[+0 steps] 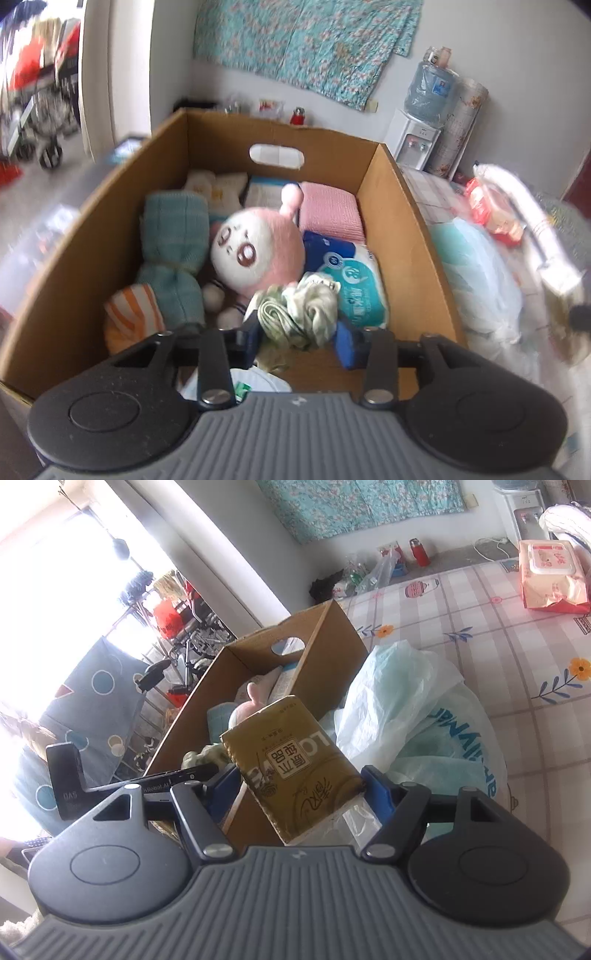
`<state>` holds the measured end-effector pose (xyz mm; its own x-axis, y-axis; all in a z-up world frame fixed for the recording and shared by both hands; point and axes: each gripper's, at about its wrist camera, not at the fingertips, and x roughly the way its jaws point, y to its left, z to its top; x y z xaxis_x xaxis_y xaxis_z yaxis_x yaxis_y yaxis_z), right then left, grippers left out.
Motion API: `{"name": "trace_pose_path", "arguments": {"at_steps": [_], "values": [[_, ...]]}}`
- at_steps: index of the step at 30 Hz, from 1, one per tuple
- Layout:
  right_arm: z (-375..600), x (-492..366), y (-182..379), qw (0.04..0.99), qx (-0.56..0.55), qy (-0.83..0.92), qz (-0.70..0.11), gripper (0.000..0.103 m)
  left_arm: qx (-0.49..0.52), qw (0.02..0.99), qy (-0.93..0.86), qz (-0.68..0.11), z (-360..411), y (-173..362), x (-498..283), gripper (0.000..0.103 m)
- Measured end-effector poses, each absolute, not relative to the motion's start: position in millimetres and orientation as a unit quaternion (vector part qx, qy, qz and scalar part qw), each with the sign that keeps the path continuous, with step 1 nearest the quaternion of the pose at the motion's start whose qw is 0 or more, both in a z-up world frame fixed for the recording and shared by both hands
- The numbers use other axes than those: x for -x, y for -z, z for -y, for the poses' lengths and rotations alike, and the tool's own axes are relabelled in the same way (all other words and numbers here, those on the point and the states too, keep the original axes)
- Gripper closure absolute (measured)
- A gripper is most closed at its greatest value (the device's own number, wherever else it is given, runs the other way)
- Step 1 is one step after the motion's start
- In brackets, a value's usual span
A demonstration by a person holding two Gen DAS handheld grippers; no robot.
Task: Organize soft objects
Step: 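Carry the gold tissue pack with the right tool over the box, then lower the tissue pack into the box and open the right tool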
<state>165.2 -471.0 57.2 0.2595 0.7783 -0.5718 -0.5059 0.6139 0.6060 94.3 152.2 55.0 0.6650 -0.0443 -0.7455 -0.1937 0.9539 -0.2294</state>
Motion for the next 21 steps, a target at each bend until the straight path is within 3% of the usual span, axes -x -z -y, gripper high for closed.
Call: {"name": "trace_pose_path", "arguments": {"at_steps": [10,21], "values": [[424.4,-155.7,-75.8,0.763,-0.084,-0.463,-0.444,0.031,0.178,0.930,-0.083,-0.312,-166.3,-79.0,-63.9,0.044],[338.4,-137.0,-94.1,0.731,0.016,-0.520,-0.442,0.031,0.173,0.936,-0.131,-0.276,-182.0,-97.8,-37.7,0.043]]}}
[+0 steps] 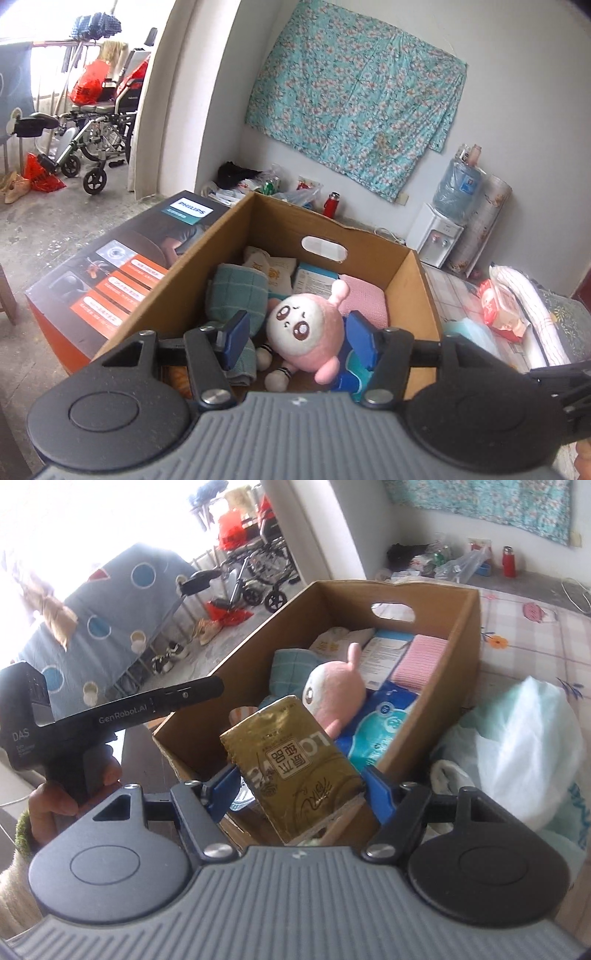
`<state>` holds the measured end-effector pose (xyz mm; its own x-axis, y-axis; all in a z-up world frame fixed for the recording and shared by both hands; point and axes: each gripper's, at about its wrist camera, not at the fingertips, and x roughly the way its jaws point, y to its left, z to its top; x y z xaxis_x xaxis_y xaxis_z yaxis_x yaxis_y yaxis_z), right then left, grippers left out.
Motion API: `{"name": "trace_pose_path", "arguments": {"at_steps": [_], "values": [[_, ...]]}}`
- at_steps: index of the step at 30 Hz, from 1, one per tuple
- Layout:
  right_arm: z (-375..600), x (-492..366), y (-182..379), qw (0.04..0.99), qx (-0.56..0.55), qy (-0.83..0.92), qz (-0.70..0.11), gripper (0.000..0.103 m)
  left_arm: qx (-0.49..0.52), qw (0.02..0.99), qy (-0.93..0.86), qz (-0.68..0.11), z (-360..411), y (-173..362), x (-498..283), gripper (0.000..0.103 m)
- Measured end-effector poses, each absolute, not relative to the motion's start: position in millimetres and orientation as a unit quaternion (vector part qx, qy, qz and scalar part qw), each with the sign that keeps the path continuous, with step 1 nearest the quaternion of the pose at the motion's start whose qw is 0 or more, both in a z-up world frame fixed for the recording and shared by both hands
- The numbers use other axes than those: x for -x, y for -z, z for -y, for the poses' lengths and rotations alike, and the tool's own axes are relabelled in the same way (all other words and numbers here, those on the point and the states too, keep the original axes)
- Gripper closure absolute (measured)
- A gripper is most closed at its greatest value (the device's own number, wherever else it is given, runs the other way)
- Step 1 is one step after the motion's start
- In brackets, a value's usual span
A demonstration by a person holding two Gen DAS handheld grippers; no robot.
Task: Organize soft objects
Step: 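Lower the tissue pack into the box and open the right tool, then pull the right tool back from the box toward the white plastic bag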
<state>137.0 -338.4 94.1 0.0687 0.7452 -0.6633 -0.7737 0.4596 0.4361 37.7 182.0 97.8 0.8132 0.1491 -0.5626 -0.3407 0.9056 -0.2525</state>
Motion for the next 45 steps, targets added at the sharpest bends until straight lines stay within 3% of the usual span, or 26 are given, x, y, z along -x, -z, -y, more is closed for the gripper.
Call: {"name": "trace_pose_path", "arguments": {"at_steps": [6,8,10,13,23,29,32,39,45], "values": [[294.8,-146.5,-105.3,0.731,0.052,-0.527,-0.431,0.030,0.177,0.937,-0.154,-0.259,-196.8,-104.7,-27.5,0.039],[276.9,-150.0,-100.6,0.732,0.070,-0.524,-0.430,0.026,0.178,0.936,-0.157,-0.259,-199.4,-104.5,-27.0,0.039],[260.5,-153.6,-90.5,0.736,0.087,-0.514,-0.432,0.014,0.178,0.935,-0.160,-0.262,-200.9,-102.9,-27.4,0.037],[255.9,-158.0,-75.1,0.732,0.076,-0.508,-0.448,0.014,0.179,0.934,-0.156,-0.268,-199.6,-99.1,-27.4,0.035],[360.9,-161.9,-74.1,0.763,-0.099,-0.474,-0.427,0.015,0.175,0.940,-0.124,-0.264,-181.9,-93.6,-26.9,0.024],[441.0,-147.3,-73.1,0.810,-0.185,-0.409,-0.378,0.014,0.145,0.953,-0.069,-0.257,-143.3,-106.6,-19.3,0.009],[470.1,-131.2,-63.7,0.835,-0.183,-0.371,-0.364,0.014,0.108,0.958,-0.039,-0.261,-114.8,-113.2,-11.4,0.001],[504.7,-87.2,-31.6,0.850,-0.162,-0.332,-0.376,0.014,0.069,0.958,-0.019,-0.278,-71.6,-114.8,24.5,0.000],[515.7,-50.7,-30.6,0.879,-0.105,-0.327,-0.330,0.008,0.067,0.958,-0.025,-0.279,-62.4,-109.9,63.8,0.000]]}}
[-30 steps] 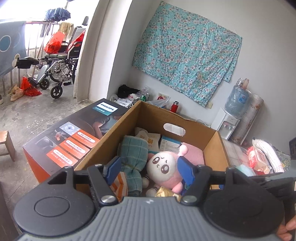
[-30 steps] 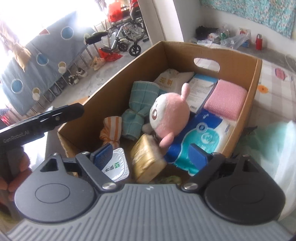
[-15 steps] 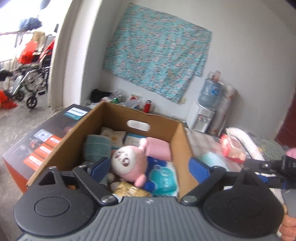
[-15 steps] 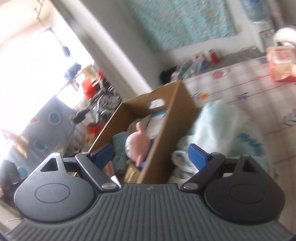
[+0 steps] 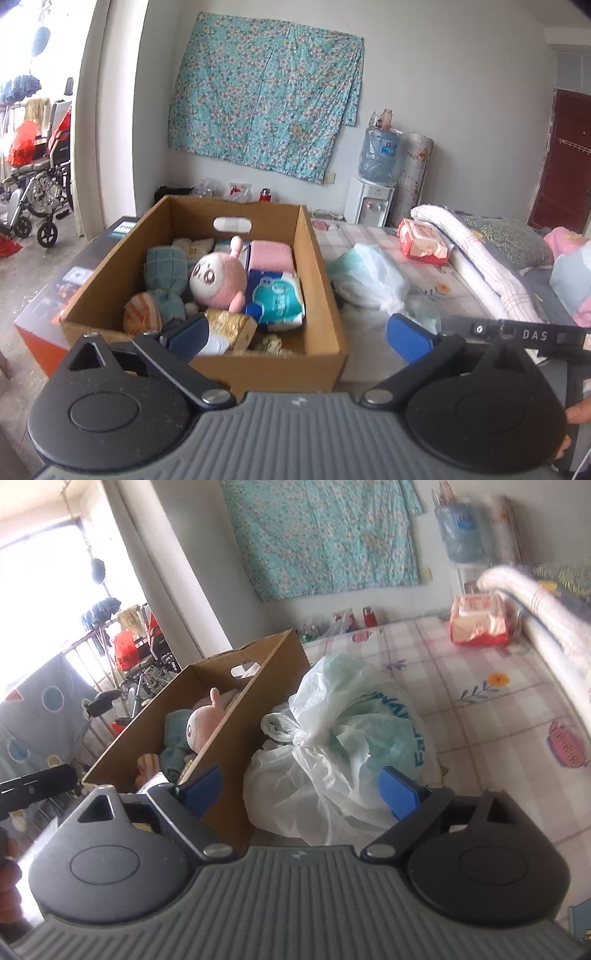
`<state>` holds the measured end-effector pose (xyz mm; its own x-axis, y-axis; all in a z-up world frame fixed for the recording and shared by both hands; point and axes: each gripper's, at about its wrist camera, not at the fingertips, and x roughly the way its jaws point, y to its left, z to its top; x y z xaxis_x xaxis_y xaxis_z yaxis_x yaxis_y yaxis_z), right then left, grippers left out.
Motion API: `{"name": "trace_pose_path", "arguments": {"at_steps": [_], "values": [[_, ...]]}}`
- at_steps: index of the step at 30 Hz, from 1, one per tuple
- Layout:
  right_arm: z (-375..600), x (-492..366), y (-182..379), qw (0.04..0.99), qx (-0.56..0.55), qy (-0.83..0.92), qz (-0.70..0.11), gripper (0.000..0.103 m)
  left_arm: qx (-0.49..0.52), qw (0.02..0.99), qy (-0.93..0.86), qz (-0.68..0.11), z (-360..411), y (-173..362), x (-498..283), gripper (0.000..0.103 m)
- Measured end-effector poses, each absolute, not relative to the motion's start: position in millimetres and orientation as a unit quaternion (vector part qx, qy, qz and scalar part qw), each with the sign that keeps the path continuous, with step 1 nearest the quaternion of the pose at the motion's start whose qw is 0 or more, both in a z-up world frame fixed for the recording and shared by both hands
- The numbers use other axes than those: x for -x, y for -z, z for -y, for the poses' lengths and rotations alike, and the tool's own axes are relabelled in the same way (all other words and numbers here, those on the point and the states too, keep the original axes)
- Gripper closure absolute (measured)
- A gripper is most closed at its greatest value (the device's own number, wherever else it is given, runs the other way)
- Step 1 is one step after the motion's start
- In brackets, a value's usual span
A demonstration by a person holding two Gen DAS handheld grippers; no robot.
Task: Organize soft objects
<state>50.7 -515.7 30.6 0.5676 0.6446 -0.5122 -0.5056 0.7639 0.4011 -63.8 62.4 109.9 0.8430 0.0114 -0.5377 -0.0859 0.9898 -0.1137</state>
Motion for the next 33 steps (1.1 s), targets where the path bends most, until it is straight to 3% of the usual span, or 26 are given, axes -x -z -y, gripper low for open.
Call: {"name": "trace_pose_path", "arguments": {"at_steps": [10,13,21,33], "values": [[523.9,-28.0,-6.1,0.888,-0.069,-0.316,-0.328,0.006,0.052,0.942,-0.083,-0.321,-37.8,-23.8,90.0,0.000],[525.5,-29.1,4.8,0.888,-0.069,-0.303,-0.339,0.006,0.097,0.934,-0.076,-0.335,-37.6,-11.5,95.3,0.000],[512.6,-23.7,-2.5,0.868,-0.081,-0.327,-0.366,0.006,0.077,0.939,-0.114,-0.316,-26.9,-34.4,95.4,0.000],[486.0,-5.2,-33.1,0.857,-0.055,-0.363,-0.361,0.002,0.075,0.912,-0.163,-0.370,-32.2,-51.4,72.4,0.000]]}}
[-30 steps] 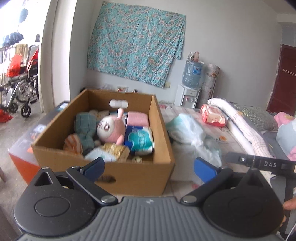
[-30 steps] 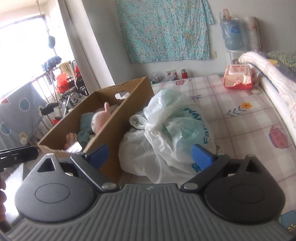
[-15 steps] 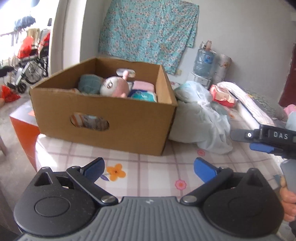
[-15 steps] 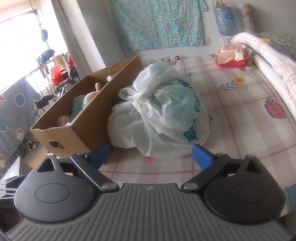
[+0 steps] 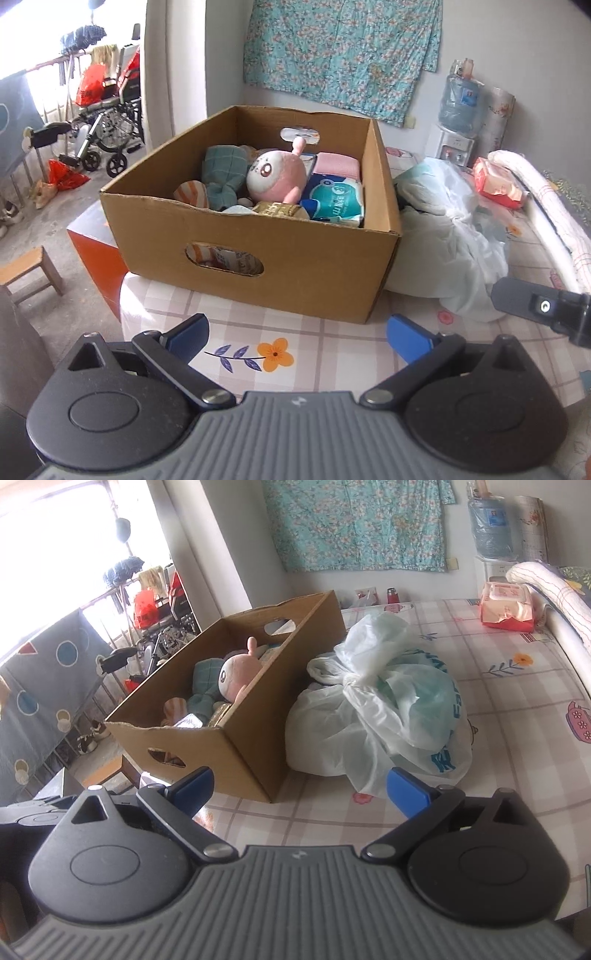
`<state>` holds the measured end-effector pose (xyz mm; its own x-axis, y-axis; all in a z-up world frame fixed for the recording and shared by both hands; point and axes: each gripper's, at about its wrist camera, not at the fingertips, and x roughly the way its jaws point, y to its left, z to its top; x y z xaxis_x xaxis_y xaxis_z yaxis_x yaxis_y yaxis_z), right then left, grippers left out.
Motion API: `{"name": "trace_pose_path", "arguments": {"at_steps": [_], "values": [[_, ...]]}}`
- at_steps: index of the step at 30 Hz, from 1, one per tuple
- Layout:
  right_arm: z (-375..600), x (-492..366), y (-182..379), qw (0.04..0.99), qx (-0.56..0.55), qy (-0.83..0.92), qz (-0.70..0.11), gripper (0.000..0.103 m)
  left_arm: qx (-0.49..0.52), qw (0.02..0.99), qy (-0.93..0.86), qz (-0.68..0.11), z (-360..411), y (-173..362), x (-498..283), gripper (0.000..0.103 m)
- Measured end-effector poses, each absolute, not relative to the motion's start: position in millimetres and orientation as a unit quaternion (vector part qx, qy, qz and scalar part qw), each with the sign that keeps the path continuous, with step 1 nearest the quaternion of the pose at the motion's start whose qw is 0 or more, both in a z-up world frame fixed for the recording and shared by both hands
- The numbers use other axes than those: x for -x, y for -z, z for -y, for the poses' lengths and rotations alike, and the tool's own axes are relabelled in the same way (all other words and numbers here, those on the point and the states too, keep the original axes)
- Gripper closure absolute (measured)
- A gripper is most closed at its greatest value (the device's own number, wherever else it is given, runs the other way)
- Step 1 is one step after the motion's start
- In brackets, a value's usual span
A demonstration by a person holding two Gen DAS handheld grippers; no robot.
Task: Organize soft objects
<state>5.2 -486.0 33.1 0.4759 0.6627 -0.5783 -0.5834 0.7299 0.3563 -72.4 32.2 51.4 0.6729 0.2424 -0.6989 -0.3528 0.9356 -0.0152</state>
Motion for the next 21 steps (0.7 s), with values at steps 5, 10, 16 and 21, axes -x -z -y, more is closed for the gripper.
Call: {"name": "trace_pose_path", "arguments": {"at_steps": [5,10,16,21], "values": [[475.2,-1.0,-31.3,0.859,-0.025,-0.359,-0.364,0.002,0.053,0.910,-0.177,-0.370,-26.8,-53.3,68.4,0.000],[468.8,-3.4,-26.7,0.863,-0.003,-0.346,-0.369,0.002,0.057,0.912,-0.180,-0.363,-28.4,-56.2,66.5,0.000],[464.1,-8.3,-24.4,0.865,0.008,-0.339,-0.370,0.002,0.047,0.912,-0.182,-0.366,-26.6,-55.5,60.8,0.000],[461.4,-13.3,-22.9,0.866,0.012,-0.333,-0.374,0.002,0.048,0.910,-0.183,-0.369,-28.0,-55.1,59.1,0.000]]}}
